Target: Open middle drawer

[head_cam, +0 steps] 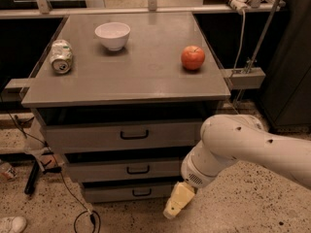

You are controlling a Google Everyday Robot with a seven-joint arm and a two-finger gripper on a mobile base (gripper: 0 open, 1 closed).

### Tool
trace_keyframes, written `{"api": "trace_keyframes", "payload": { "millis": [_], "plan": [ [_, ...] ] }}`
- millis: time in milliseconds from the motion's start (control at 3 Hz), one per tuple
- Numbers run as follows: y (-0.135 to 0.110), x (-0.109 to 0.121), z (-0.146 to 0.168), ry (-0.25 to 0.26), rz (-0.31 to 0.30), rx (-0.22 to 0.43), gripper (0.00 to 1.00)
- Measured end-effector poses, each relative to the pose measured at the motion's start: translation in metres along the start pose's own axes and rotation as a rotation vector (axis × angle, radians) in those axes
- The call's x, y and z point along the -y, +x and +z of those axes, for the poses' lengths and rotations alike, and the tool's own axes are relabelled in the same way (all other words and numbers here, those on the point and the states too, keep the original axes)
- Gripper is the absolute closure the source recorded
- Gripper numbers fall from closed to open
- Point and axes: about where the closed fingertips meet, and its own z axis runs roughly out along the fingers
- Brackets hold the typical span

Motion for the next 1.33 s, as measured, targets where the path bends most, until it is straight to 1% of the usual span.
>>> {"api": "trace_keyframes", "payload": {
  "millis": [333, 667, 1000, 1333],
  "plan": [
    [-0.003, -0.001, 0.013, -0.01, -0.022, 0.011, 0.0],
    [-0.014, 0.012, 0.056, -0.025, -0.013, 0.044, 0.0],
    [-0.035, 0.054, 0.118, -0.015, 0.037, 0.129, 0.0],
    [-0.035, 0.054, 0.12, -0.018, 0.038, 0.13, 0.0]
  ]
}}
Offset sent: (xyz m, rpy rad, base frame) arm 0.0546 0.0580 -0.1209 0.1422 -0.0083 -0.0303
